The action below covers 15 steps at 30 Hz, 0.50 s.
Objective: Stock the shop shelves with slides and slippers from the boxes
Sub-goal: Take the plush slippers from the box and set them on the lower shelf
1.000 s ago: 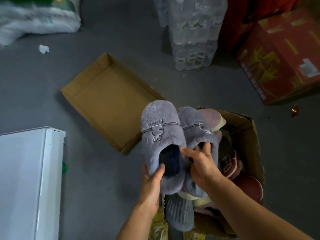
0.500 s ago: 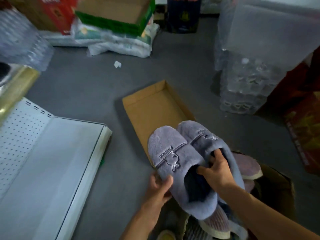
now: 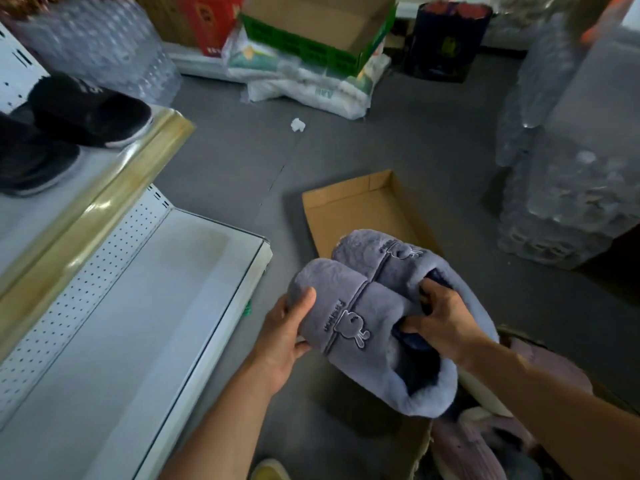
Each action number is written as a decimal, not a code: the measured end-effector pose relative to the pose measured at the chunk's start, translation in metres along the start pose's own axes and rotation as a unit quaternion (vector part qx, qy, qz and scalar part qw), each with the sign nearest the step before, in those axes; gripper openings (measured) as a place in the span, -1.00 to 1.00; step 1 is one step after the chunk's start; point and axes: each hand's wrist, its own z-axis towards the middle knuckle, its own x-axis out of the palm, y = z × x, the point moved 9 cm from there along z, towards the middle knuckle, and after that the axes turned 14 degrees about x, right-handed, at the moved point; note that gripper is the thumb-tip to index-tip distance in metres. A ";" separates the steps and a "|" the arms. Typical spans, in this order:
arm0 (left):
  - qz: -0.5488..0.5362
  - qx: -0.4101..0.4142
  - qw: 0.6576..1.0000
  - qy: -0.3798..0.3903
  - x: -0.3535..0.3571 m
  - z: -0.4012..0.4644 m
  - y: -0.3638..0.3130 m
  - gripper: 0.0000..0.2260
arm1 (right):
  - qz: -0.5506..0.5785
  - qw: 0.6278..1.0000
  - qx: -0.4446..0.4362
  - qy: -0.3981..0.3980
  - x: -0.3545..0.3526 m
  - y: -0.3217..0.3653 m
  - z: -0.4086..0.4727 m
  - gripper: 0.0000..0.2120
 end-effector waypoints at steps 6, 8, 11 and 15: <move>0.042 -0.012 0.999 0.026 -0.040 0.015 -0.016 -0.48 | 0.022 0.998 0.037 0.038 0.039 0.021 0.008 -0.57; 0.058 -0.010 0.998 0.033 -0.058 0.020 -0.025 -0.49 | 0.014 0.998 0.047 0.051 0.055 0.033 0.011 -0.54; 0.068 -0.021 0.997 0.025 -0.086 0.029 -0.035 -0.45 | -0.006 0.997 0.048 0.054 0.076 0.054 0.018 -0.57; 0.066 -0.041 0.997 -0.002 -0.126 0.044 -0.049 -0.39 | -0.062 0.994 0.032 0.087 0.105 0.087 0.031 -0.59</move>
